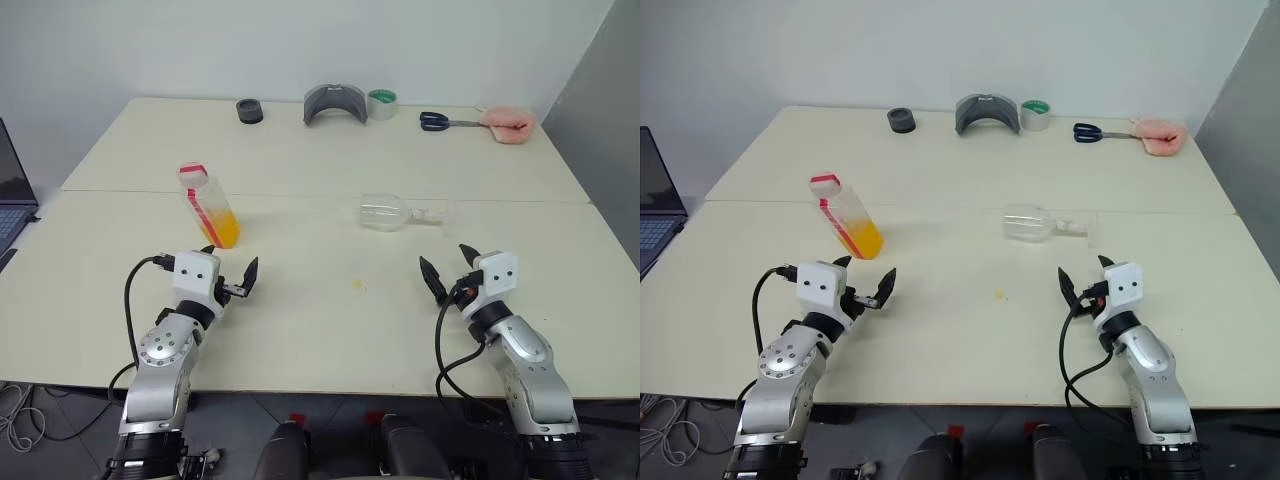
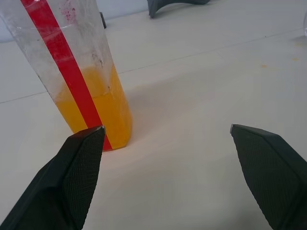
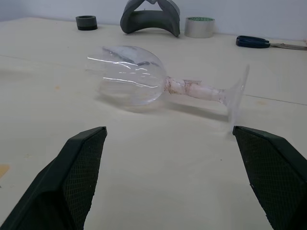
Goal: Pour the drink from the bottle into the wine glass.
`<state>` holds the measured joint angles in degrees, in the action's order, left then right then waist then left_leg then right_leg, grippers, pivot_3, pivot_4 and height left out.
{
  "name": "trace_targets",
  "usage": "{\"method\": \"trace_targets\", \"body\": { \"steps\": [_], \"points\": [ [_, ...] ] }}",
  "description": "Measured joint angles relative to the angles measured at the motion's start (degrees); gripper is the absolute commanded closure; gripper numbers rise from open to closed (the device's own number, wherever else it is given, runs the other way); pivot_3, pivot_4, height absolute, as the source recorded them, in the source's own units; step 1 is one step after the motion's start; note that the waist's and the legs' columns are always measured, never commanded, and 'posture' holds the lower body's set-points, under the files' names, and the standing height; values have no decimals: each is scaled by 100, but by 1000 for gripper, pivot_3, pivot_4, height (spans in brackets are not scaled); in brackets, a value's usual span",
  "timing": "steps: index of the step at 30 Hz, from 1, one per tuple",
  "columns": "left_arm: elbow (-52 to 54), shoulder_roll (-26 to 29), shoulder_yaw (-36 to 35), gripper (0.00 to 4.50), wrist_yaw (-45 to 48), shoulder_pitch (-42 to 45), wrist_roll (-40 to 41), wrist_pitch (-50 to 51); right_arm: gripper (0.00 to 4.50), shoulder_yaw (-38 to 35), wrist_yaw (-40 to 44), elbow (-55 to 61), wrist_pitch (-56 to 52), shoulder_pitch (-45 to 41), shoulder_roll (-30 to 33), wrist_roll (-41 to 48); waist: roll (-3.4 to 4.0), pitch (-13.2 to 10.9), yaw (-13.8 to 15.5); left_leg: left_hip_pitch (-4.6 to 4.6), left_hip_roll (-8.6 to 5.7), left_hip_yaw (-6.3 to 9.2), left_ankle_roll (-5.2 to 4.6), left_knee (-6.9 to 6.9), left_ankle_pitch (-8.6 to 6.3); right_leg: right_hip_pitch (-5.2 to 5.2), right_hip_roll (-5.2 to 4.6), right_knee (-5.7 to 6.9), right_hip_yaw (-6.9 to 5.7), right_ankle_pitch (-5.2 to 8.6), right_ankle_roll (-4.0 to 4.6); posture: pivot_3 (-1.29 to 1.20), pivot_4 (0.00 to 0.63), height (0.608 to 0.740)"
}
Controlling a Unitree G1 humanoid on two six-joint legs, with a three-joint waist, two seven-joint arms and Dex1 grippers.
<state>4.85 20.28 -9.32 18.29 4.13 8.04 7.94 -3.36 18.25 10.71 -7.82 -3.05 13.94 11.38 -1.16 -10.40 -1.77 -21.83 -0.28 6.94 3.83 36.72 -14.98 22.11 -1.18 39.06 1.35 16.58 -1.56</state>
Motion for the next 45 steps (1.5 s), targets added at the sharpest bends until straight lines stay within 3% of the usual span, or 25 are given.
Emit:
{"method": "trace_targets", "body": {
  "steps": [22,35,45],
  "points": [
    [14,-191,-278,17,-123,3,225,-238,0,83,344,28,46,-58,14,106,0,0,0,0,-2,0,0,0,0,0,-1,0,0,0,0,0,150,740],
    [88,137,-707,17,-147,572,577,285,0,1018,2112,1611,-1799,-850,1314,1394,-2,0,3,-6,-2,15,0,6,0,-5,0,-4,-18,0,0,0,150,740],
    [0,405,-744,17,-121,961,712,827,0,1044,2154,1618,-2333,-1423,1261,1716,-3,-1,3,-9,-2,18,0,7,0,-4,0,-3,-22,0,0,0,150,740]
  ]
}}
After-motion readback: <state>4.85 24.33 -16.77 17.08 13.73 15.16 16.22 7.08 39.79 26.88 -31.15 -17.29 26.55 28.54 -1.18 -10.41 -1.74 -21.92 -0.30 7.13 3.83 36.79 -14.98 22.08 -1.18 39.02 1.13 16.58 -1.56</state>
